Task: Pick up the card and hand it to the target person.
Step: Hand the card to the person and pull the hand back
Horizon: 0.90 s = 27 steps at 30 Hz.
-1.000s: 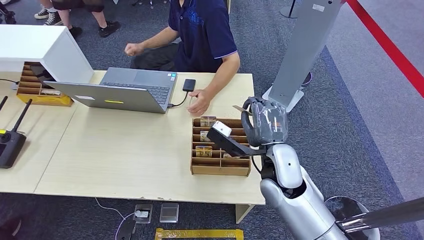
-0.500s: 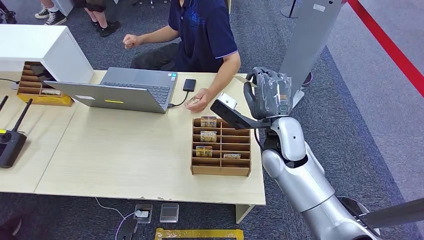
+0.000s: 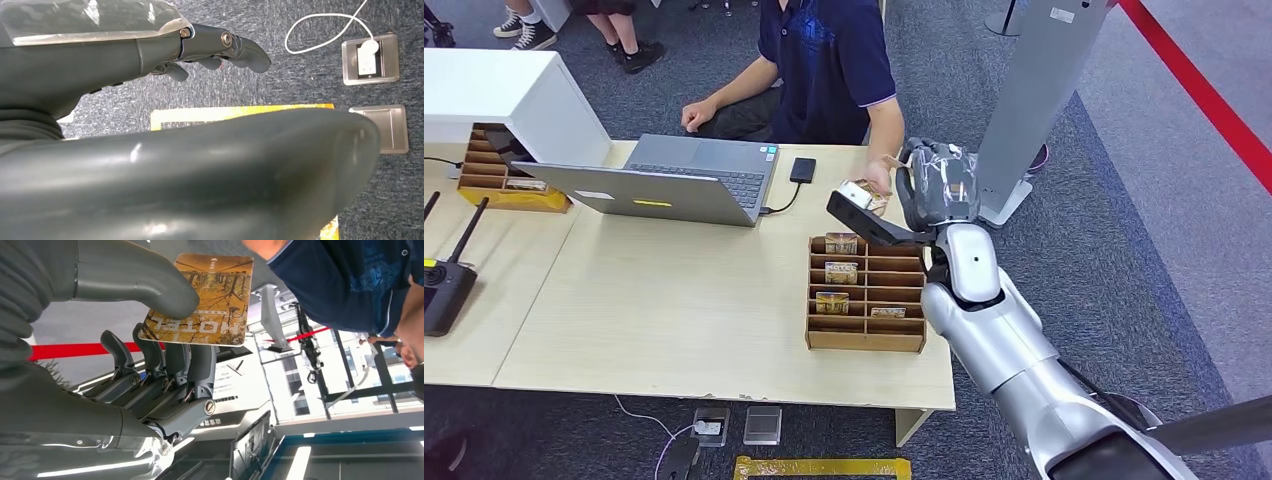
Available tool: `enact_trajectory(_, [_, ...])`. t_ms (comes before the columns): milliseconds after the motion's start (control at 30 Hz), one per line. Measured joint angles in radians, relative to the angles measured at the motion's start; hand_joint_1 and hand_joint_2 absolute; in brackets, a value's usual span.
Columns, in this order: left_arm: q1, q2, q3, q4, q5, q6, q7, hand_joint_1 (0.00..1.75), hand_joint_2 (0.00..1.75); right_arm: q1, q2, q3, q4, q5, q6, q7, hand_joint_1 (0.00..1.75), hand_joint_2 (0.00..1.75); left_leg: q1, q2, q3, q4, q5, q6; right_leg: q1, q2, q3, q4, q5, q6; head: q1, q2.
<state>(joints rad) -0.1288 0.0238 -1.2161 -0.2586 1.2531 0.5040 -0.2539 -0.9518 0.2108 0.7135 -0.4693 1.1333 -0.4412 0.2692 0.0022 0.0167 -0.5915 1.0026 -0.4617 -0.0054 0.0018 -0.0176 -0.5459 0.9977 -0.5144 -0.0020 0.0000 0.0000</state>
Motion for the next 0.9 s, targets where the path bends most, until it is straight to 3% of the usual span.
enact_trajectory(400, [-0.001,0.013,0.001,-0.006,-0.006,0.009,0.010,0.00,0.00,0.007,0.005,0.006,0.041,0.007,0.014,0.005,1.34,1.75,0.000,-0.001,0.000,0.000,0.000,0.000,0.000,-0.001,0.000,-0.001,0.000,0.000,0.000,0.000])
enact_trajectory(433, [-0.001,0.014,0.001,-0.006,-0.006,0.009,0.010,0.00,0.00,0.009,0.004,0.009,0.042,0.010,0.017,0.004,1.14,1.75,0.000,-0.001,-0.001,0.000,0.000,0.000,0.000,-0.002,0.000,0.000,0.000,0.000,0.000,0.000])
enact_trajectory(533, [0.000,0.013,0.001,-0.006,-0.007,0.009,0.013,0.00,0.00,0.013,0.003,0.016,0.046,0.016,0.027,0.001,0.15,1.75,0.000,-0.002,0.000,0.000,0.000,0.000,0.000,-0.002,0.000,0.000,0.000,0.000,0.000,0.000])
enact_trajectory(567, [0.000,0.013,0.002,-0.006,-0.007,0.009,0.013,0.00,0.00,0.015,0.003,0.017,0.046,0.018,0.028,-0.001,0.00,1.75,0.000,-0.002,0.000,0.000,0.000,0.000,0.000,-0.002,0.000,0.000,0.000,0.000,0.000,0.000])
enact_trajectory(900, [0.001,0.007,0.015,-0.005,0.001,0.016,0.018,0.00,0.00,0.046,0.001,-0.049,-0.003,-0.065,-0.070,-0.079,0.00,1.75,0.000,-0.002,0.000,0.000,0.000,0.000,0.000,-0.002,0.000,-0.001,0.000,0.000,0.000,0.000])
